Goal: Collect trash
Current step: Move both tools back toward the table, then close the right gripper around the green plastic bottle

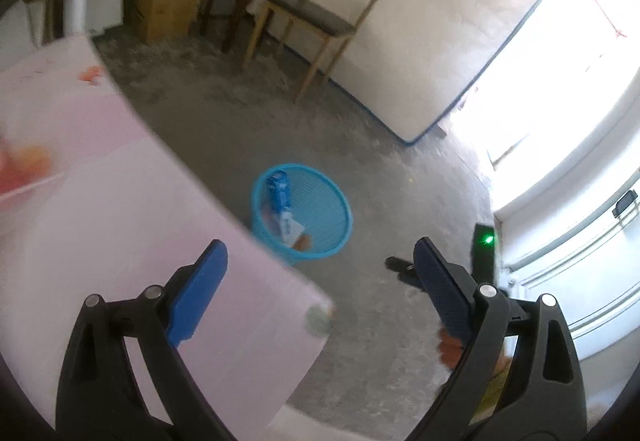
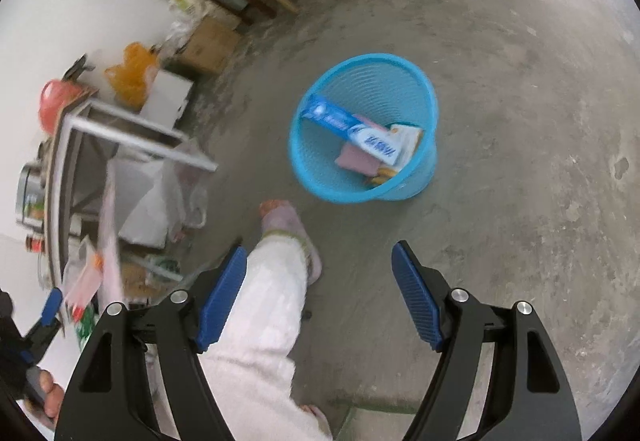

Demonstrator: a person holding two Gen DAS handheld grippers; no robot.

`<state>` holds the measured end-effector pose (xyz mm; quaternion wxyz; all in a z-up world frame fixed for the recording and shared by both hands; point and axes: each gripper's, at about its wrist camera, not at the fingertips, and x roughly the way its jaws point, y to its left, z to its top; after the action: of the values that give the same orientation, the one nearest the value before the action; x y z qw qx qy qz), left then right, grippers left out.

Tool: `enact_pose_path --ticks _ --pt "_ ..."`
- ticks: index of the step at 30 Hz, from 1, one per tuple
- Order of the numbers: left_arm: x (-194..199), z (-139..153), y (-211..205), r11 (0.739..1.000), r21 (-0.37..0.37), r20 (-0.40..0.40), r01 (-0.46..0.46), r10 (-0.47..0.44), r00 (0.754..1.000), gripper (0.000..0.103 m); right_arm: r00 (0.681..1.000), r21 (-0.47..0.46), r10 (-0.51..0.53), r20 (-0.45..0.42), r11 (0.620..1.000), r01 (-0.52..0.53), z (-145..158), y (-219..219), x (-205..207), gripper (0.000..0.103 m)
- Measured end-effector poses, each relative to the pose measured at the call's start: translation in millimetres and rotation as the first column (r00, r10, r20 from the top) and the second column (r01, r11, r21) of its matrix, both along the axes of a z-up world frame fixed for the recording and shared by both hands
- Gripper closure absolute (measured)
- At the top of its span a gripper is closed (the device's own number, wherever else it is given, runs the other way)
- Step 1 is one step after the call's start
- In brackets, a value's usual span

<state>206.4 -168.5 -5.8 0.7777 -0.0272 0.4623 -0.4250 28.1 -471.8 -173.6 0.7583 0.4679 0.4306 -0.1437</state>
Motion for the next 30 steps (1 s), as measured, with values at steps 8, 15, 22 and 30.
enact_pose_path --ticks 8,15,22,30 --pt "-44 8 120 0.986 -0.033 0.083 -0.165 0.167 0.982 0.013 0.973 -0.058 0.204 0.105 0.978 -0.199 76 61 29 0.024" --pt "-85 12 226 0.925 -0.079 0.224 -0.371 0.379 0.898 0.013 0.879 -0.112 0.443 0.176 0.896 -0.429 121 147 75 0.021" --pt "-78 6 289 0.846 -0.080 0.220 -0.527 0.531 0.818 0.013 0.711 -0.072 0.670 0.216 0.737 -0.672 136 259 127 0.021" --pt "-64 -15 344 0.768 -0.138 0.072 -0.625 0.637 0.767 0.013 0.561 -0.069 0.795 0.230 0.588 -0.806 157 379 194 0.013"
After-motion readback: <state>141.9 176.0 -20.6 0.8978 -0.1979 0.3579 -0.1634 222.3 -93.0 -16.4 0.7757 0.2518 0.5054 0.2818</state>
